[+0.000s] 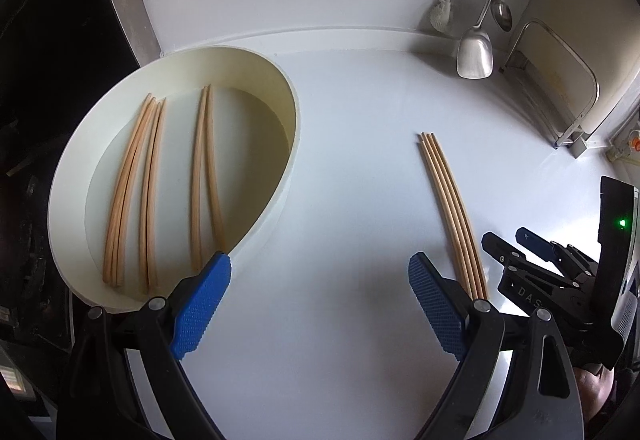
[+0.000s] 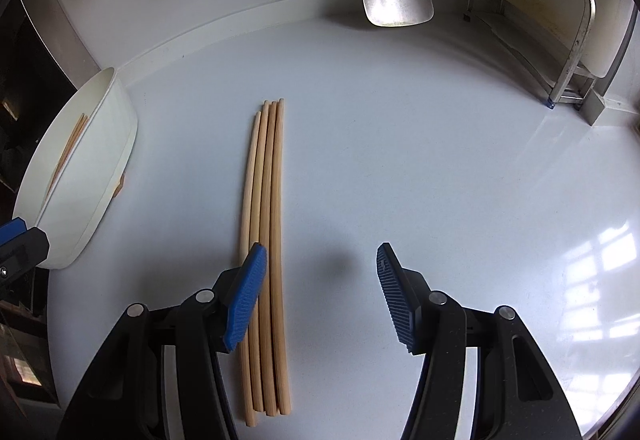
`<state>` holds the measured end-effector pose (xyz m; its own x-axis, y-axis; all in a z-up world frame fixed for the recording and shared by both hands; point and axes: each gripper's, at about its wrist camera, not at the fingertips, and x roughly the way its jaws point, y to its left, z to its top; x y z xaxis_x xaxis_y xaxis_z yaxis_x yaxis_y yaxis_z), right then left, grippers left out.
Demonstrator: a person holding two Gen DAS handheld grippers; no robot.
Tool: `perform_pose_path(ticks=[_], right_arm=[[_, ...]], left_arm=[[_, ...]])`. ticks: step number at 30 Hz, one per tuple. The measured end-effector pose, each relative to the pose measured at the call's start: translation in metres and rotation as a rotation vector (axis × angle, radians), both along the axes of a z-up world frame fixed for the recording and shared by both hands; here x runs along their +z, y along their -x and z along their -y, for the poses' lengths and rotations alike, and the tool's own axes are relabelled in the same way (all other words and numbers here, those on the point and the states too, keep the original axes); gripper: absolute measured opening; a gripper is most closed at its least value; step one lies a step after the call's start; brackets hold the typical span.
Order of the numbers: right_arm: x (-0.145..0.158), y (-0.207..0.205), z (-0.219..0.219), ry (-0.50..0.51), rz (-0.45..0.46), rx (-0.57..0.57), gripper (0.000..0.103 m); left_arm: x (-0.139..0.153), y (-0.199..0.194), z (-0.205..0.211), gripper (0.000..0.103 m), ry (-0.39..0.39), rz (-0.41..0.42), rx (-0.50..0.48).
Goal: Organize utensils
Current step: 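Move both open tools back over the remaining chopsticks on the counter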
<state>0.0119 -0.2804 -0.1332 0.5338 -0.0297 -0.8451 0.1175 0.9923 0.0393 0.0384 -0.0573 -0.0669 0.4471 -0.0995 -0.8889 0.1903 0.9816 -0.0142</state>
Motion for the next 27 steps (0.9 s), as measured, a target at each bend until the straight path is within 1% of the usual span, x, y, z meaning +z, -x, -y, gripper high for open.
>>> perform_pose_path(ticks=[4, 10, 17, 24, 27], right_arm=[[-0.006, -0.003, 0.001, 0.003, 0.0, -0.002, 0.055], [-0.01, -0.006, -0.001, 0.037, -0.001, 0.021, 0.055], [-0.01, -0.004, -0.008, 0.107, 0.004, 0.056, 0.055], [-0.014, -0.005, -0.011, 0.135, -0.004, 0.073, 0.055], [-0.014, -0.003, -0.01, 0.13, -0.002, 0.078, 0.055]], left_arm=[[-0.002, 0.001, 0.002, 0.089, -0.01, -0.006, 0.003], [-0.002, 0.001, 0.006, 0.089, -0.017, -0.009, 0.0], [-0.002, 0.001, 0.011, 0.089, -0.013, -0.009, -0.007], [-0.002, 0.0, 0.014, 0.089, -0.01, -0.008, -0.005], [-0.002, 0.0, 0.017, 0.089, -0.006, -0.009, -0.004]])
